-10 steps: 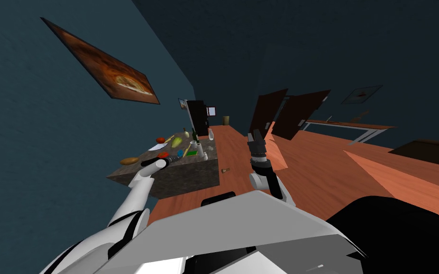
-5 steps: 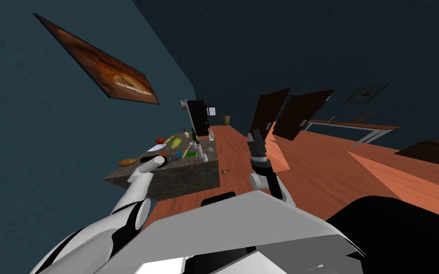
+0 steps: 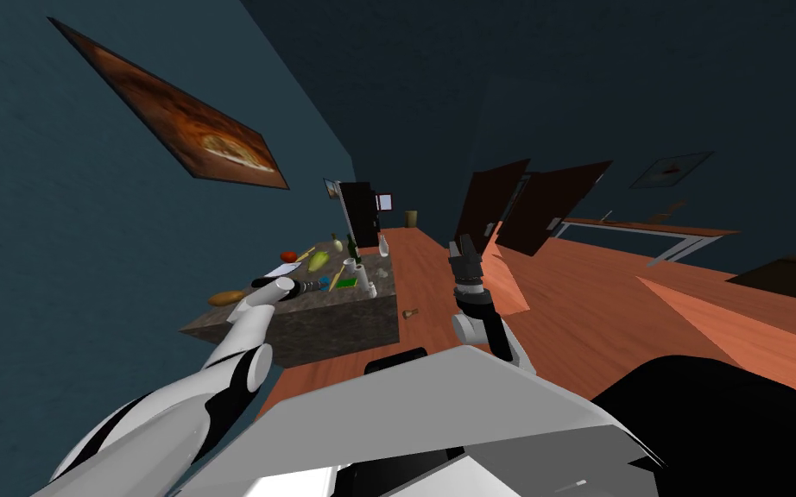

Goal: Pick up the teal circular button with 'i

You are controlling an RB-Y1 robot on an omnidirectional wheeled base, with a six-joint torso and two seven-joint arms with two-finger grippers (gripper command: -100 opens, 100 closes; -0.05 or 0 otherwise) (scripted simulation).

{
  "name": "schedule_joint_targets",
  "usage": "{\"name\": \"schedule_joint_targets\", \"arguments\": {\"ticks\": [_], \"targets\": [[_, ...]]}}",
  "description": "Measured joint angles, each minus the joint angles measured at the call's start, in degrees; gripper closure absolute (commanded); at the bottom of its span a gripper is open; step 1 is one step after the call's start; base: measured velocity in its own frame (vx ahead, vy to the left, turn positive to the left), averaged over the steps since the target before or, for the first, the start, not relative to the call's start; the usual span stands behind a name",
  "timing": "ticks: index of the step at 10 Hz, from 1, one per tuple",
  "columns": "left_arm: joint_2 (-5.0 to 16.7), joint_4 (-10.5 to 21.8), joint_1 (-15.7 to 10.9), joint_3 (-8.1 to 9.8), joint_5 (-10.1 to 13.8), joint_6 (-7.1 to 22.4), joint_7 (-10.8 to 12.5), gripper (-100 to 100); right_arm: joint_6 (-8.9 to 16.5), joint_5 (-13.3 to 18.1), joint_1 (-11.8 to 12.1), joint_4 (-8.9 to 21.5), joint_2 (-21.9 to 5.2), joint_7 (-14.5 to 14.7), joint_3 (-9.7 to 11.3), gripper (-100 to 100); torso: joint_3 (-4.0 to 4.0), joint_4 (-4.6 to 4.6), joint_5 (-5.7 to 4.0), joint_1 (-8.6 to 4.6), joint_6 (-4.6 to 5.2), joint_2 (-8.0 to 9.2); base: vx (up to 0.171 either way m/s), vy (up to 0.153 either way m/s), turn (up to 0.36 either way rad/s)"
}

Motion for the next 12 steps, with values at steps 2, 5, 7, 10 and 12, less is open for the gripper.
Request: {"name": "schedule_joint_targets", "arguments": {"ticks": [2, 5, 7, 10, 12], "targets": [[1.27, 3.19, -2.31, 0.65, -0.42, 2.62, 1.15, -100, 0.0, 0.0, 0.0, 0.0, 0.0, 0.0, 0.0, 0, 0.03, 0.01, -0.01, -0.03, 0.0, 0.05, 0.047, -0.009, 0.01], [2.27, 5.63, -4.05, 1.12, -0.66, 4.47, 1.94, 0, 0.0, 0.0, -0.01, 0.0, 0.0, 0.0, 0.0, 0, 0.11, 0.04, 0.01, 0.0, 0.0, 0.2, 0.015, -0.002, 0.004], [2.09, 6.65, -4.46, 1.08, -1.38, 3.58, 2.54, -100, 0.0, 0.0, -0.02, 0.0, 0.0, 0.0, 0.0, 0, 0.2, 0.07, 0.04, 0.17, 0.05, 0.37, -0.046, 0.073, -0.201], [1.76, 9.48, -5.57, 1.03, -3.25, 0.62, 4.59, -100, 0.01, 0.0, -0.02, 0.01, -0.01, 0.0, 0.0, 0, 0.32, 0.12, 0.07, 0.27, -0.01, 0.55, -0.072, 0.074, -0.148], [1.68, 11.31, -6.29, 1.0, -3.95, -0.92, 5.21, 100, 0.0, 0.0, -0.01, 0.01, 0.0, 0.0, 0.0, 0, 0.26, 0.1, 0.05, 0.18, -0.04, 0.43, -0.018, 0.022, -0.019]]}}
